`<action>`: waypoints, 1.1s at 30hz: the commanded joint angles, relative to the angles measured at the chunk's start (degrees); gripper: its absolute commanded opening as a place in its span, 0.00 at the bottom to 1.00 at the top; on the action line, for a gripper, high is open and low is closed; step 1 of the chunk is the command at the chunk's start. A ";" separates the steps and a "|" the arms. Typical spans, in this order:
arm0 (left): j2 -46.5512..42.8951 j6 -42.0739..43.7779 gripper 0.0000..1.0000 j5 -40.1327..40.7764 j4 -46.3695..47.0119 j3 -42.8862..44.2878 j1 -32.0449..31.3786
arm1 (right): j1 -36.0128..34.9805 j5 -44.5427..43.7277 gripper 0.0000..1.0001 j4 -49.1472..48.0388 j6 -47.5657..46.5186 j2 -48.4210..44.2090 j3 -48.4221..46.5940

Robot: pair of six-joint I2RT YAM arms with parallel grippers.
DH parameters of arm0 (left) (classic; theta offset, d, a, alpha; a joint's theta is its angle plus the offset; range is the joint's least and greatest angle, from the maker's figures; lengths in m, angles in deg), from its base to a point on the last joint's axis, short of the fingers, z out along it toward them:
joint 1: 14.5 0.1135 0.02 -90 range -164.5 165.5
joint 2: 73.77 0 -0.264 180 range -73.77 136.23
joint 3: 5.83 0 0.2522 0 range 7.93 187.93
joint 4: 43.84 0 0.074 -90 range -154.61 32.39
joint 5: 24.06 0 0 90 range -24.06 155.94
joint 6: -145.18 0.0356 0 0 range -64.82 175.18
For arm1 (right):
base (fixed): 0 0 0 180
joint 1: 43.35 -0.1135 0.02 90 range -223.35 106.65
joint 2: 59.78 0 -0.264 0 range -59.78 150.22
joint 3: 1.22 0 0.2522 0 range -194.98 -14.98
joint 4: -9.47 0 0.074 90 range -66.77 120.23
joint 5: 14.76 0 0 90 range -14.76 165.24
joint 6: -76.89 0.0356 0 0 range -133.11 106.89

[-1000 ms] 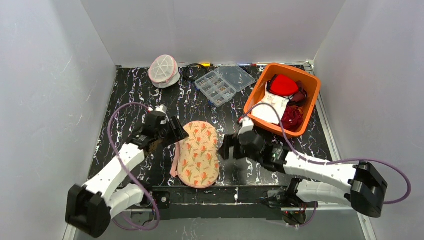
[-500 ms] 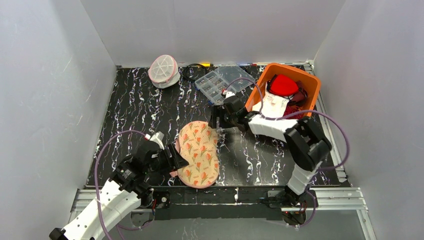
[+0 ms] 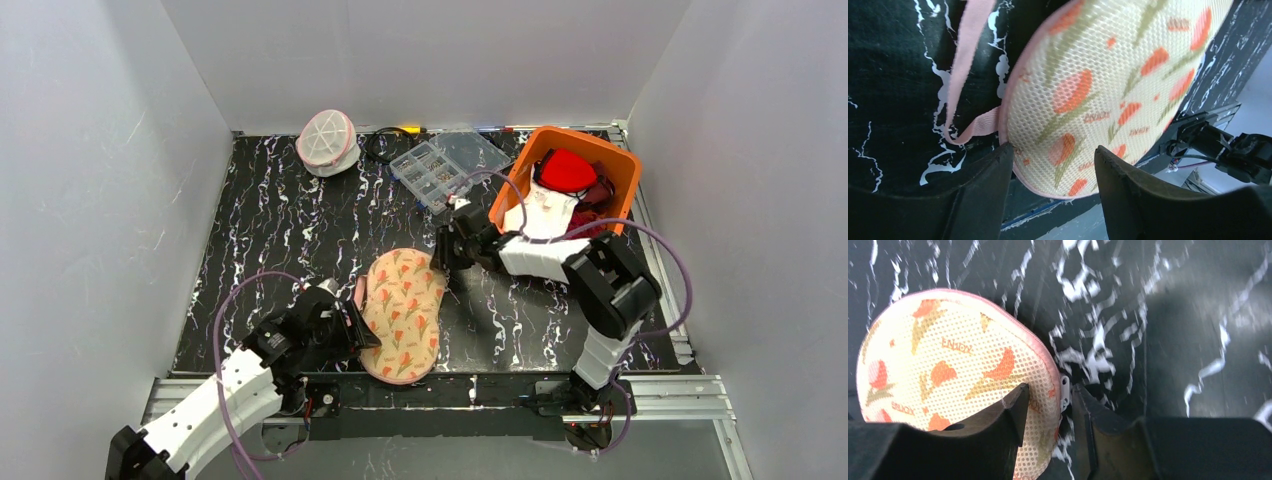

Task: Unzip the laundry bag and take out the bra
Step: Adjust the laundry bag at the center of the board.

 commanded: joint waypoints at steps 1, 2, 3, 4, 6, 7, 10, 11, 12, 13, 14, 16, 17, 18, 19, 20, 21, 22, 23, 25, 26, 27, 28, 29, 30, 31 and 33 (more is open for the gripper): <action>1.54 -0.76 0.58 2.91 4.51 -0.38 -0.33 | -0.09 -1.39 0.44 -2.43 1.38 -8.11 7.40; 2.33 -0.38 0.57 3.93 5.20 -0.01 -0.33 | -0.14 -1.58 0.43 -2.71 1.78 -9.82 9.29; 3.40 0.13 0.55 4.81 5.91 0.41 -0.33 | -0.14 -1.79 0.42 -2.86 2.14 -11.61 11.00; 4.77 0.63 0.54 5.70 6.72 0.98 -0.33 | -0.17 -2.02 0.42 -2.91 2.52 -13.26 12.56; 8.56 1.48 0.51 7.21 8.60 2.34 -0.33 | -0.15 -2.66 0.42 -2.92 3.27 -16.81 15.86; 10.90 1.92 0.49 7.88 9.96 3.06 -0.33 | -0.24 -2.94 0.42 -2.90 3.71 -18.80 17.58; 18.99 3.41 0.43 8.94 13.47 6.24 -0.33 | -0.31 -3.89 0.42 -2.14 4.80 -24.39 22.63; 21.82 3.93 0.41 9.49 14.49 7.39 -0.33 | -0.38 -4.65 0.43 -1.84 5.09 -26.78 24.09; 24.23 4.56 0.39 10.36 15.25 8.86 -0.31 | -0.32 -5.64 0.43 -1.36 5.48 -28.38 25.24; 26.83 5.28 0.38 10.71 15.73 10.47 -0.33 | -0.32 -6.11 0.44 -0.92 5.76 -30.16 26.32; 29.35 6.21 0.37 12.75 15.86 12.23 -0.33 | -0.33 -6.38 0.45 -0.61 6.17 -31.70 27.55; 33.96 8.34 0.35 14.86 15.51 16.19 -0.17 | -0.45 -6.74 0.47 0.21 6.97 -34.75 29.73; 36.62 9.29 0.35 15.62 15.26 18.39 -0.09 | -0.49 -6.76 0.48 0.41 7.42 -36.13 30.82; 38.66 10.14 0.35 16.13 15.03 20.40 0.07 | -0.64 -6.80 0.49 0.76 7.85 -37.54 31.89; 40.47 11.00 0.35 16.88 14.72 22.49 0.24 | -0.70 -6.83 0.50 1.20 8.23 -38.74 32.73; 41.95 11.72 0.35 17.74 14.21 24.51 0.48 | -0.74 -6.83 0.51 1.55 8.70 -39.97 33.70; 43.37 12.38 0.35 18.61 13.62 26.28 0.79 | -0.75 -6.80 0.52 2.00 9.12 -41.22 34.66; 44.57 13.07 0.35 19.39 12.96 28.01 1.15 | -0.83 -6.67 0.54 2.24 9.54 -42.41 35.55; 45.33 13.65 0.36 20.09 12.41 29.47 1.49 | -0.95 -6.64 0.55 2.69 9.90 -43.73 36.30; 46.05 14.49 0.39 22.43 10.27 32.38 2.15 | -0.95 -6.69 0.60 4.09 10.18 -45.97 37.42; 45.67 14.76 0.42 23.13 9.05 33.23 2.43 | -0.93 -6.86 0.63 4.74 10.08 -47.13 37.42; 44.91 15.08 0.47 23.74 7.67 33.73 2.50 | -0.91 -7.19 0.67 6.68 9.88 -48.11 37.25; 43.69 15.18 0.54 24.11 6.41 33.86 2.56 | -0.95 -7.52 0.70 7.92 9.59 -49.25 37.05; 41.99 15.10 0.60 24.03 4.95 33.57 2.57 | -0.93 -7.99 0.74 9.03 9.18 -50.51 36.55; 40.06 14.76 0.64 23.57 3.62 32.63 2.57 | -0.97 -8.46 0.77 10.57 8.80 -51.24 35.89; 37.41 14.06 0.67 22.93 2.16 31.46 2.57 | -0.94 -8.96 0.80 12.21 8.39 -51.81 34.90; 31.43 11.34 0.71 20.29 -0.28 27.81 2.43 | -0.95 -9.98 0.85 14.64 7.64 -52.48 33.30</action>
